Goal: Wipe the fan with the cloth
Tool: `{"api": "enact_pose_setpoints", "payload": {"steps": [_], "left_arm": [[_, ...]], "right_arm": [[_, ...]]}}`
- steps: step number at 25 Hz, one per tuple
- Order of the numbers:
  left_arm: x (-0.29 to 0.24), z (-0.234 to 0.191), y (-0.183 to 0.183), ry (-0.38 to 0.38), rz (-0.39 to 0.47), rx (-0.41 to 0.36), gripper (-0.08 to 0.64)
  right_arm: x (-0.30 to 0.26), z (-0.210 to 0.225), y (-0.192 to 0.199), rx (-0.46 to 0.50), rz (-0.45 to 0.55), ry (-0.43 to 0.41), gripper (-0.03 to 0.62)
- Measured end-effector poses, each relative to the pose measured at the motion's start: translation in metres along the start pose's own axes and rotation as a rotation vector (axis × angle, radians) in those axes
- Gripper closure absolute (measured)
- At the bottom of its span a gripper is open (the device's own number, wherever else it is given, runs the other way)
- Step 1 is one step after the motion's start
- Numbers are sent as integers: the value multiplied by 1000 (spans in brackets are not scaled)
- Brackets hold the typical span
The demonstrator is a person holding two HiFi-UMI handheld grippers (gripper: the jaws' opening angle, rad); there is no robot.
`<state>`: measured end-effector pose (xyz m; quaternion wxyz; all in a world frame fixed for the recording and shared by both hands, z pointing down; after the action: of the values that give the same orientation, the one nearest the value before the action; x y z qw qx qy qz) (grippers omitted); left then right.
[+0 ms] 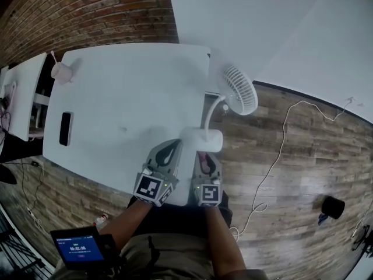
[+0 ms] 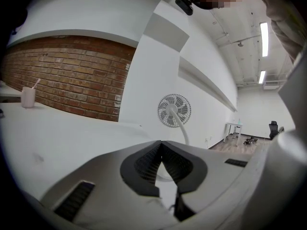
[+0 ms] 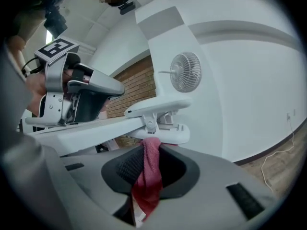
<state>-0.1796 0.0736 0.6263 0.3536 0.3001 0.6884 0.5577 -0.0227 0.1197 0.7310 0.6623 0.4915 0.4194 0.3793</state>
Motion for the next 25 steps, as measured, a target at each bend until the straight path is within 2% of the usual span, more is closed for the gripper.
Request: {"api": "enact_pose_setpoints", "payload": {"steps": [5, 12, 15, 19, 22, 25], "left_arm": [[3, 0, -4, 26, -13, -14, 540], [15, 4, -2, 18, -15, 2, 540], [18, 3, -4, 15, -13, 1, 540], [15, 1, -9, 10, -3, 24, 540], [18, 1, -10, -3, 8, 33, 540], [18, 1, -9, 12, 11, 31, 540]], "right_arm": [[6, 6, 1, -21, 22, 78, 492], [39, 34, 7, -130, 74, 309, 492], [48, 39, 8, -142, 71, 349, 492], [41, 32, 10, -78, 25, 288, 492], [29, 15, 21, -55, -19, 187, 492], [14, 0, 27, -54, -36, 52, 492]]}}
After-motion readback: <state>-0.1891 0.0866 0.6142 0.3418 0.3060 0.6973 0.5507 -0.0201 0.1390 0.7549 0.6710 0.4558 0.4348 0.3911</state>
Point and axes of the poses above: the fingertips, and each gripper's own axes: x backward along the fingers, z to its right, y out of its underside, the point moved 9 cm from there along x, backward along the fingers, and after that the axes turned 3 degrees about z, right-handed, at the moved point
